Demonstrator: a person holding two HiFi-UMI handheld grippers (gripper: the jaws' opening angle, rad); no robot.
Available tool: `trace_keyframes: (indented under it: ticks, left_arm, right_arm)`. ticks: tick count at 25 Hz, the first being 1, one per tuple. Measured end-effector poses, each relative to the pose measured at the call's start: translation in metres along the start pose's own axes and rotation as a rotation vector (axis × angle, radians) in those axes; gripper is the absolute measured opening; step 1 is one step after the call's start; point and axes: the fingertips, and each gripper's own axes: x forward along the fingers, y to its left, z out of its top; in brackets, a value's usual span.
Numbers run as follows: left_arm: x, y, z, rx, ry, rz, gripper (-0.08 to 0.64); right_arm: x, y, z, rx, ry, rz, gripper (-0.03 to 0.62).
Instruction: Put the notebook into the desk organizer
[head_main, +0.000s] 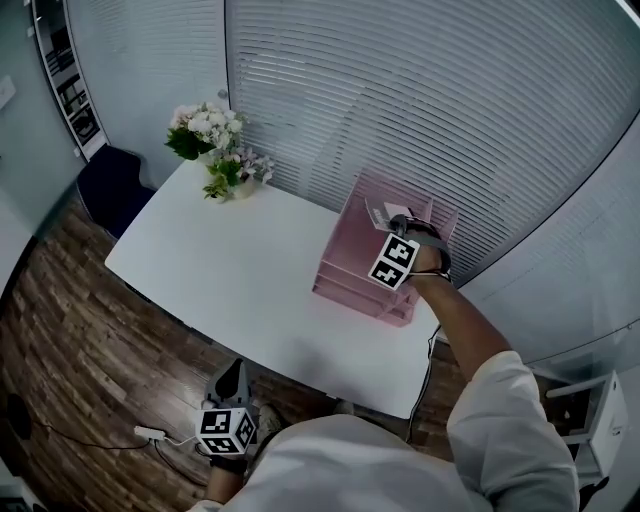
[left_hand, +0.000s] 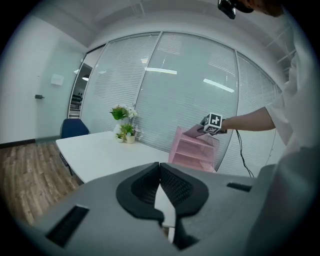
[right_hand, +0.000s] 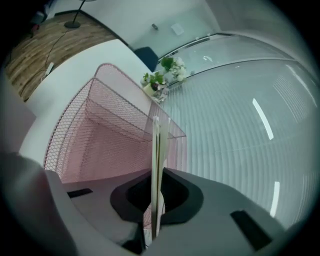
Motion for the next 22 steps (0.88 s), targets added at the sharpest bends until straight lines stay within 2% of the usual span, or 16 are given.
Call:
trace_keyframes:
  ticks: [5,11,16,22]
  left_arm:
    - [-0.01,0.006,-0.005,-0.018,-0.004,0.012,0.009]
    - [-0.016,0.021,-0.007,-0.032,-0.008,0.027,0.009]
    - [-0.02,0.028,-0.011,-0.042,-0.009,0.034,0.009]
    - [-0.022,0.033,-0.01,-0.044,-0.015,0.038,0.009]
  right_arm:
    - [0.01,0.03,0.009,-0.119,0.079,0.083,0.039]
    - [0.016,0.045,0.02,-0.118,0.1,0.156,0.065]
    - [0.012,0.055,0.028,-0.119,0.107,0.251,0.132]
    - [0.009,0.058,0.035,-0.135,0.105,0.339,0.167]
